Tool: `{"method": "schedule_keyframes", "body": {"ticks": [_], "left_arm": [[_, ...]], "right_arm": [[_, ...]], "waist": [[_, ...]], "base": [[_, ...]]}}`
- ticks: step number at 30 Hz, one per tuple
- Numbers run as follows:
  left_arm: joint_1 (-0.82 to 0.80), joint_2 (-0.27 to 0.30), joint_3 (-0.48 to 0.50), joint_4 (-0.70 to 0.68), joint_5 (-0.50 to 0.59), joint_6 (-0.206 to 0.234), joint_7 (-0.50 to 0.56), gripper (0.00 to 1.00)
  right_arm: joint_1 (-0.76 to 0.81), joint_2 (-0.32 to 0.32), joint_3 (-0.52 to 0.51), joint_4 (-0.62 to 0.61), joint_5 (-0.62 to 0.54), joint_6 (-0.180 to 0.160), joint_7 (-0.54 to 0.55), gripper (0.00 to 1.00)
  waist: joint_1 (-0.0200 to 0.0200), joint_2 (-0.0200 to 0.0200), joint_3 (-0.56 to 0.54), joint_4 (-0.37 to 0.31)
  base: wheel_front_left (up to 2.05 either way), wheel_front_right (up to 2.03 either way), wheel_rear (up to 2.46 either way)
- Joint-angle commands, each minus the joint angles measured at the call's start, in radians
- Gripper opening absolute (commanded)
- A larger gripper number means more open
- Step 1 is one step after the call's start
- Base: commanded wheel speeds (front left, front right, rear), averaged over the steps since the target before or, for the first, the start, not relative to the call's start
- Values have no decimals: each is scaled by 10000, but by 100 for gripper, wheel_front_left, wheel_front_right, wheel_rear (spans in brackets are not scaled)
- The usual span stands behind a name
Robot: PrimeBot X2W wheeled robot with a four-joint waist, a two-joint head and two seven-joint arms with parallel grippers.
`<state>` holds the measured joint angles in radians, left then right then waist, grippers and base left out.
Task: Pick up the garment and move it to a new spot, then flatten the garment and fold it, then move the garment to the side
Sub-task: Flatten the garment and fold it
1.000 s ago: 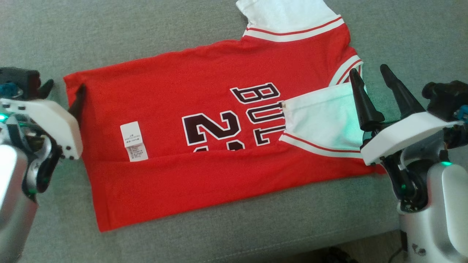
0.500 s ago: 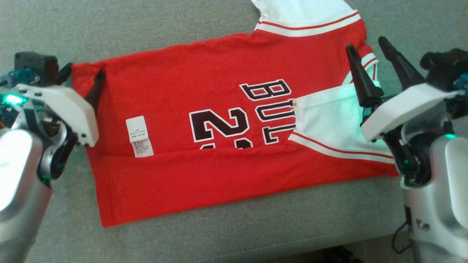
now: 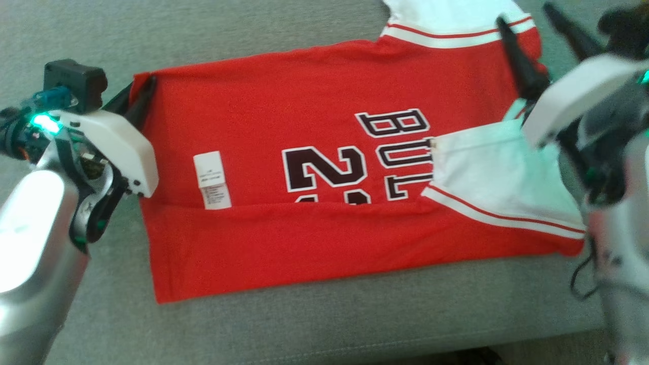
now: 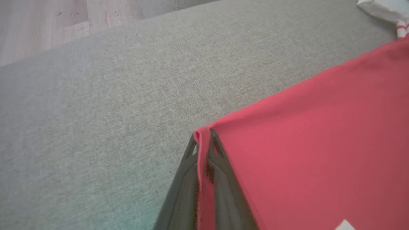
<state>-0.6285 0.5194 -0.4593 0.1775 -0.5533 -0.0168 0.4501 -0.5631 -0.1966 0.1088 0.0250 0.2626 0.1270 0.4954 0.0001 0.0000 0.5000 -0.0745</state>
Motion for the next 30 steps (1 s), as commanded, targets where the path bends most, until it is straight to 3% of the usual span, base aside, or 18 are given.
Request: {"method": "schedule_keyframes", "body": {"ticks": [1,7,15,22,28,29,30], "left_arm": [[-250,361,354,-408,121,79,-147,0],[-537,-64,101,-942,299,4,-678,0],[-1194,-1060,-411,-897,442,-115,-1281,0],[-1573,-1447,-552,-583,486,-152,-1589,0],[-1660,-1536,-640,-305,459,-218,-1725,0],[-1670,-1534,-643,-276,452,-220,-1733,0],[-1684,-1524,-642,-254,444,-224,-1734,0]], "right_arm": [[-447,-154,68,-200,-28,37,117,100],[-2210,-615,-155,1486,-214,37,749,100],[-4229,-864,-622,4296,-659,37,1265,100],[-5137,-863,-688,5479,-692,37,1239,100],[-5279,-888,242,6093,-96,37,1543,100],[-5247,-928,466,6119,61,37,1642,89],[-5220,-989,673,6114,196,37,1713,66]], "waist": [[-1,0,57,160],[-1,0,340,815],[-1,0,878,1788],[-1,0,1260,2033],[-1,0,1288,1989],[-1,0,1279,1966],[-1,0,1272,1939]], "base": [[0,0,0],[0,0,0],[0,0,0],[0,0,0],[0,0,0],[0,0,0],[0,0,0]]}}
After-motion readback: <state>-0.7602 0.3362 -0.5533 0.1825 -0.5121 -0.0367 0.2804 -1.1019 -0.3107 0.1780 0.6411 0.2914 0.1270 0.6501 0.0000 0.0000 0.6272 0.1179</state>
